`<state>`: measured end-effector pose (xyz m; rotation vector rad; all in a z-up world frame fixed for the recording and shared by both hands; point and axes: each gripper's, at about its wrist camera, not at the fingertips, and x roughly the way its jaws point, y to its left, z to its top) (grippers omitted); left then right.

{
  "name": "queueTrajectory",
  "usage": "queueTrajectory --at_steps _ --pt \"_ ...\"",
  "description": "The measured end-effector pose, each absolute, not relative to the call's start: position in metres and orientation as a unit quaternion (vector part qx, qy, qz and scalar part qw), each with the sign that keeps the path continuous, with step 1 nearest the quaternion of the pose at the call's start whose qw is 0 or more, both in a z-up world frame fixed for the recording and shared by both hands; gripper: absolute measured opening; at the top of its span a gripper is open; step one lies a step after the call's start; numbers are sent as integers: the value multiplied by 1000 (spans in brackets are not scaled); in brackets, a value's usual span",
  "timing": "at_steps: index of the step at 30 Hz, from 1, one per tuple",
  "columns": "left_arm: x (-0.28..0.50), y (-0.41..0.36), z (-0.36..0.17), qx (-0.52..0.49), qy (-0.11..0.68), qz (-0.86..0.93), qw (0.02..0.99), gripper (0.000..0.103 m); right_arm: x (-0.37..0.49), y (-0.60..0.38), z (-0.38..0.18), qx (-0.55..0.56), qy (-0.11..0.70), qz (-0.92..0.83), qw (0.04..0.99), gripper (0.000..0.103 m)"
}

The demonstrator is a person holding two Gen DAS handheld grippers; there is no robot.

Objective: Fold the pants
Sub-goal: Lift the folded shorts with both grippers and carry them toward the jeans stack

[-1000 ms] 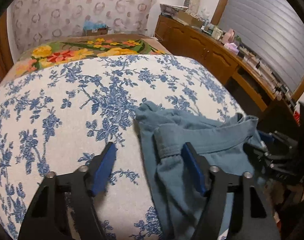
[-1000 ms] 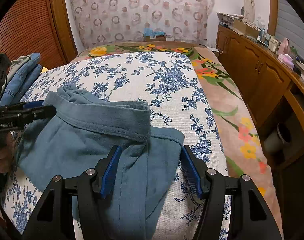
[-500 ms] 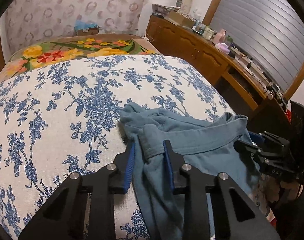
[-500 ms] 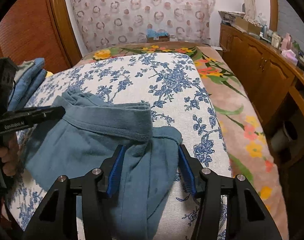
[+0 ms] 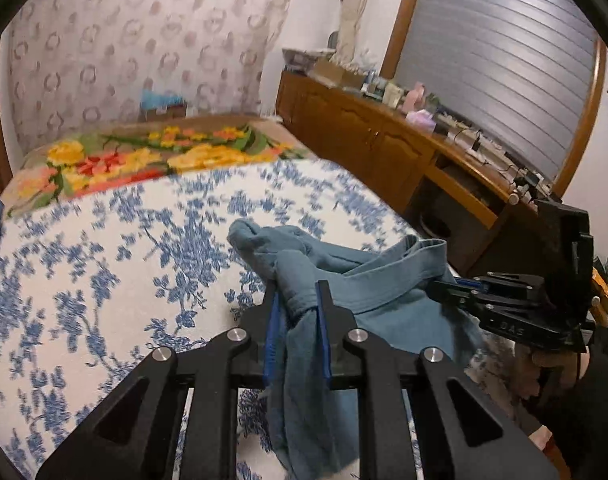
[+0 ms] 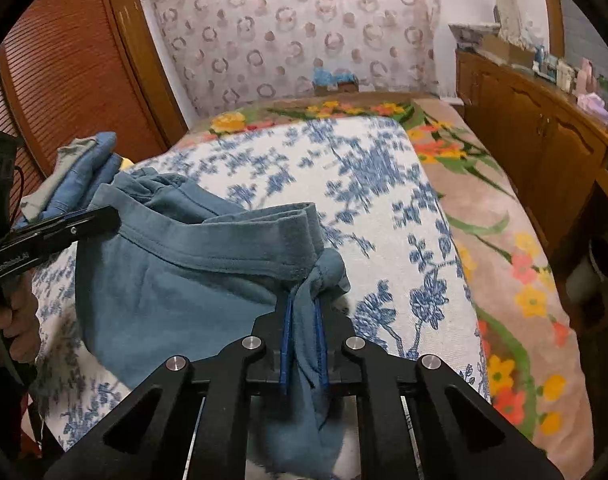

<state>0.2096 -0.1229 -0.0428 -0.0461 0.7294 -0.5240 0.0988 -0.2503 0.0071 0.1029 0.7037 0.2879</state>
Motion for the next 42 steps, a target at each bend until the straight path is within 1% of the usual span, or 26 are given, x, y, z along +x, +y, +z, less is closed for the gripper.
queueTrajectory --at_steps 6,20,29,37,42 --pt "189 -119 -13 -6 313 -253 916 18 81 -245 25 47 306 144 940 10" --pt "170 -107 29 22 273 -229 934 17 71 -232 58 26 256 158 953 10" --pt "161 -76 51 18 248 -205 947 17 89 -210 75 0 228 179 957 10" --pt "148 -48 58 8 224 -190 956 18 111 -190 72 -25 222 205 953 10" --pt "154 -29 57 -2 217 -177 960 18 133 -181 70 -40 220 218 950 10"
